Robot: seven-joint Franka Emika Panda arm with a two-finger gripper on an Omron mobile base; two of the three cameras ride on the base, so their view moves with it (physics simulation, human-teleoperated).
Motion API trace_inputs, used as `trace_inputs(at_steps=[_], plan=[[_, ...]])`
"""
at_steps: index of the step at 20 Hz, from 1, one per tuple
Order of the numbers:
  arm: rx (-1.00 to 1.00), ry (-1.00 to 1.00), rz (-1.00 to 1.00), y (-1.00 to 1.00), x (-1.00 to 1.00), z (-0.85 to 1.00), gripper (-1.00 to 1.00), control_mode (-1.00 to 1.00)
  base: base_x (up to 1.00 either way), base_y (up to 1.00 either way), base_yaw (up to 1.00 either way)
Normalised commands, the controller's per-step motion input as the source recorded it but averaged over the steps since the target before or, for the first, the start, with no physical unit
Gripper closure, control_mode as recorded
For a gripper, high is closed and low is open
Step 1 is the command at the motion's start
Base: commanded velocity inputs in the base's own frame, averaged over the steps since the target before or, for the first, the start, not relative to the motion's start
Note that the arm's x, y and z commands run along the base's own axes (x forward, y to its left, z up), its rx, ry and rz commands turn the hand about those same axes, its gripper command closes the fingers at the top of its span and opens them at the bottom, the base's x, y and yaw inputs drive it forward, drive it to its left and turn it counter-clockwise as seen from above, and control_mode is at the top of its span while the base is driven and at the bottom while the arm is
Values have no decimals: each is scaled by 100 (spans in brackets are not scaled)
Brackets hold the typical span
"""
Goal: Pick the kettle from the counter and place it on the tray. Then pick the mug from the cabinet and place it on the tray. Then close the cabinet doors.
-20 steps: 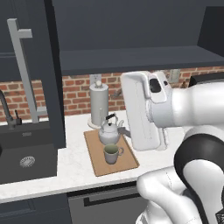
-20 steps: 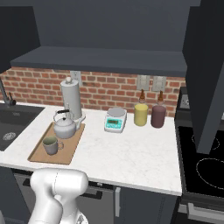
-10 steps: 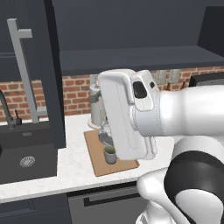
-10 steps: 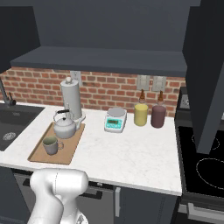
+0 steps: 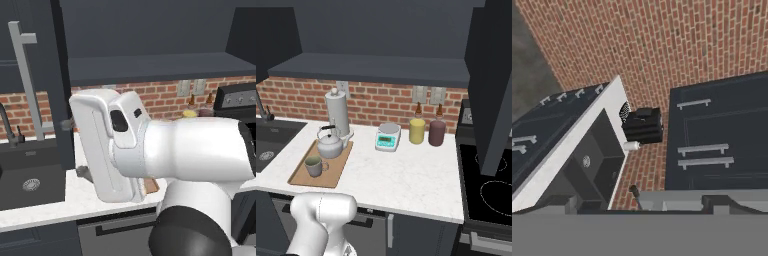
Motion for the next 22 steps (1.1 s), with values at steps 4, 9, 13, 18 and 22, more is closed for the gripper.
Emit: trace_inputs(at_steps=[4, 9, 13, 18, 22], plan=[[0, -2, 0, 64, -6, 1, -100, -100, 0, 0, 0], [0, -2, 0, 43, 11, 2, -100, -100, 0, 0, 0], [0, 0, 0, 31, 33, 0, -100, -100, 0, 0, 0], [0, 0, 0, 18, 35, 0, -100, -100, 0, 0, 0], [0, 0, 0, 17, 28, 0, -100, -100, 0, 0, 0]])
